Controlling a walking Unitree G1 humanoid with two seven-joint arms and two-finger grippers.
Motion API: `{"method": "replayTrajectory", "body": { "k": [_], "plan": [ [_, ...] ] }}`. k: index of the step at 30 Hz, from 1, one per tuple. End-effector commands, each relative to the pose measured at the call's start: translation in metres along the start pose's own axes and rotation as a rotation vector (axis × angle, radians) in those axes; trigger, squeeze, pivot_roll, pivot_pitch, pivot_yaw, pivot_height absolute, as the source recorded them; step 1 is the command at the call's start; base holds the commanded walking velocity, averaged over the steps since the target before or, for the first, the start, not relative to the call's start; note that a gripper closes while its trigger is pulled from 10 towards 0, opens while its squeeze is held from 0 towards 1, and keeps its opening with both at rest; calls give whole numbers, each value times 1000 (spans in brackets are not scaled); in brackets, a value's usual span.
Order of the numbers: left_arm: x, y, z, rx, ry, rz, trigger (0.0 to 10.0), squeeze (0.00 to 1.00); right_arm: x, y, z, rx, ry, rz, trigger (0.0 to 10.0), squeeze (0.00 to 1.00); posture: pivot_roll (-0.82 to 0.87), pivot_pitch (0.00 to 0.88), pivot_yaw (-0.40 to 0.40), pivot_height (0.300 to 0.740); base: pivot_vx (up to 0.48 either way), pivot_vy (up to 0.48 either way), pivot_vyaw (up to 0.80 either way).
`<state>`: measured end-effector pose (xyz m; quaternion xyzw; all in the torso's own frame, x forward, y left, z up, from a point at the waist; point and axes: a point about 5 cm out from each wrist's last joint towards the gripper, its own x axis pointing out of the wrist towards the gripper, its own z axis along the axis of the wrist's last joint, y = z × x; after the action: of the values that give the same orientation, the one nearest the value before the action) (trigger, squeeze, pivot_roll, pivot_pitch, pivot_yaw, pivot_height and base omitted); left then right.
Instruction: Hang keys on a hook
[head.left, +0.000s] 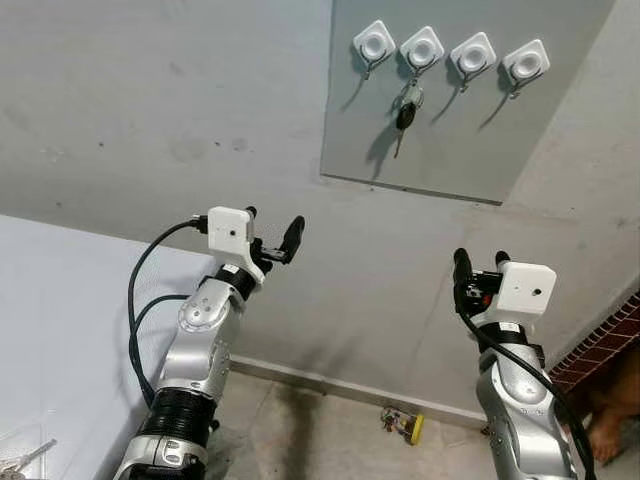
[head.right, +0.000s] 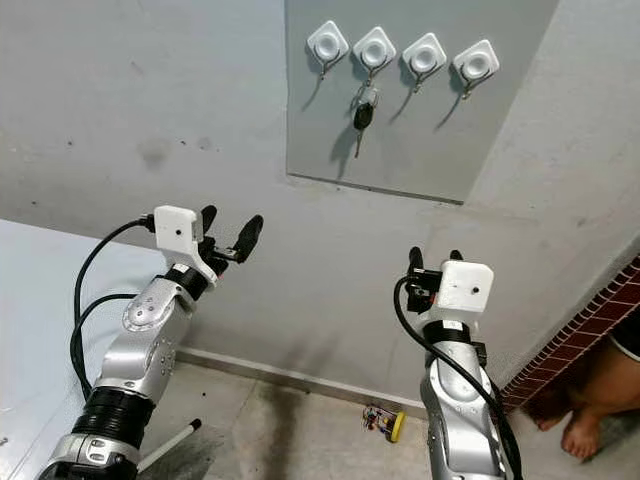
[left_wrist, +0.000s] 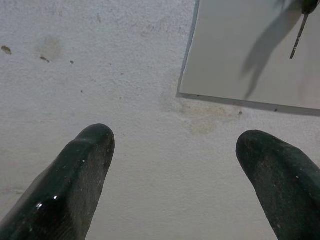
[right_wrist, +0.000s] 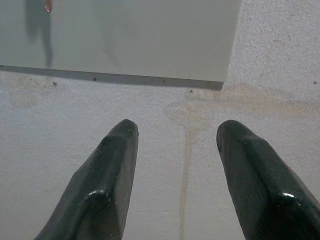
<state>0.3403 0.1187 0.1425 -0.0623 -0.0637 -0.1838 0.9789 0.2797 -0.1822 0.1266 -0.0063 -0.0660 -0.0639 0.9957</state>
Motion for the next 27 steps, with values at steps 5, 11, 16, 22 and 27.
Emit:
{"method": "replayTrajectory", "body": {
  "k": [5, 11, 16, 22, 27],
  "plan": [
    [3, 1, 2, 16, -3, -7, 10000, 0, 0, -2, -1, -22, 2, -7, 10000, 0, -89, 0, -1, 740, 0, 0, 0],
    [4, 1, 3, 21, -6, -6, 10000, 0, 1, -2, -1, -33, 4, -2, 10000, 0, -89, 0, -3, 740, 0, 0, 267],
    [5, 1, 4, 28, -12, -7, 10000, 0, 2, -2, -2, -41, 7, -1, 10000, 0, -86, 0, -6, 740, 0, 0, 800],
    [5, 1, 5, 30, -15, -1, 10000, 0, 2, -3, -2, -36, 9, 2, 10000, 0, -78, 0, -12, 740, 0, 0, 800],
    [4, 2, 5, 34, -17, 2, 10000, 0, 2, -2, -1, -41, 6, 5, 10000, 0, -73, 0, -12, 740, 0, 0, 800]
  ]
}}
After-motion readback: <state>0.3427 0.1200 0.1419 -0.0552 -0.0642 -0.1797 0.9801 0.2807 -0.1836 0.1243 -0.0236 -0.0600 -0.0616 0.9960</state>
